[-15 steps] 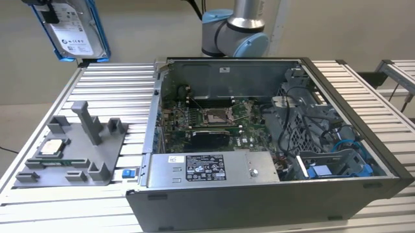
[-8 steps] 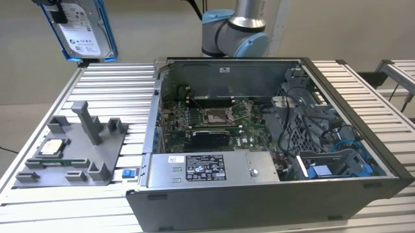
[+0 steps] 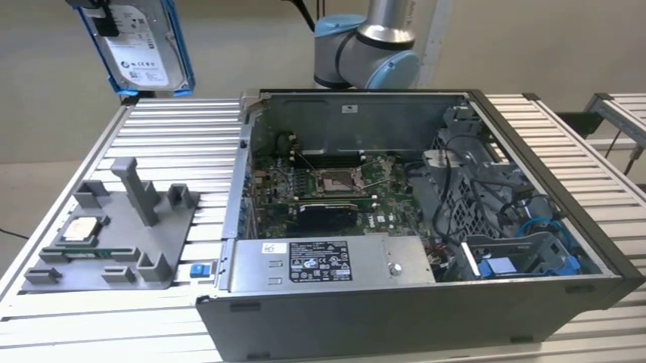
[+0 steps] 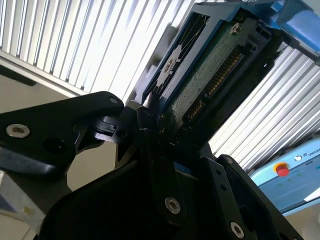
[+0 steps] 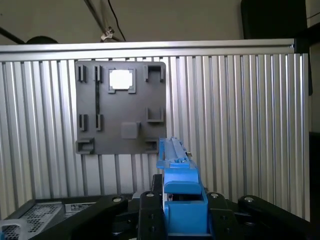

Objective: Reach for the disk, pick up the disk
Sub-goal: 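Pick up the disk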

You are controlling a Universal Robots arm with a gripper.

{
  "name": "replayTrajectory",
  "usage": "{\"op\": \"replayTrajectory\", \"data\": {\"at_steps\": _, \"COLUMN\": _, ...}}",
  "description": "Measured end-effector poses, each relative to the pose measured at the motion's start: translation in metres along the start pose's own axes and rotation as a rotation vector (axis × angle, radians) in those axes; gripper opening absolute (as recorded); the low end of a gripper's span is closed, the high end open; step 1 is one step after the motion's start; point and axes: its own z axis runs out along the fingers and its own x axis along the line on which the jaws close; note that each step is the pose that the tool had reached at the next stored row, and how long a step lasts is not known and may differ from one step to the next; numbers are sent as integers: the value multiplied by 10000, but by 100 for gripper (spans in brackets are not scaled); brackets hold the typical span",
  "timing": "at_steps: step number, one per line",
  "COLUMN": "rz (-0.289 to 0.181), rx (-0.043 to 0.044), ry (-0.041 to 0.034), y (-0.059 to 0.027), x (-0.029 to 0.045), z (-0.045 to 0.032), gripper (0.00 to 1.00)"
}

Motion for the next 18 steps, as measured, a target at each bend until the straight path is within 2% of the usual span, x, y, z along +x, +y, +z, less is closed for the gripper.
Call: {"op": "replayTrajectory", "data": {"at_steps": 18, "rz": 0, "rx": -1, "ry": 0, "y": -365, "x": -25, "z": -8, "gripper": 0}}
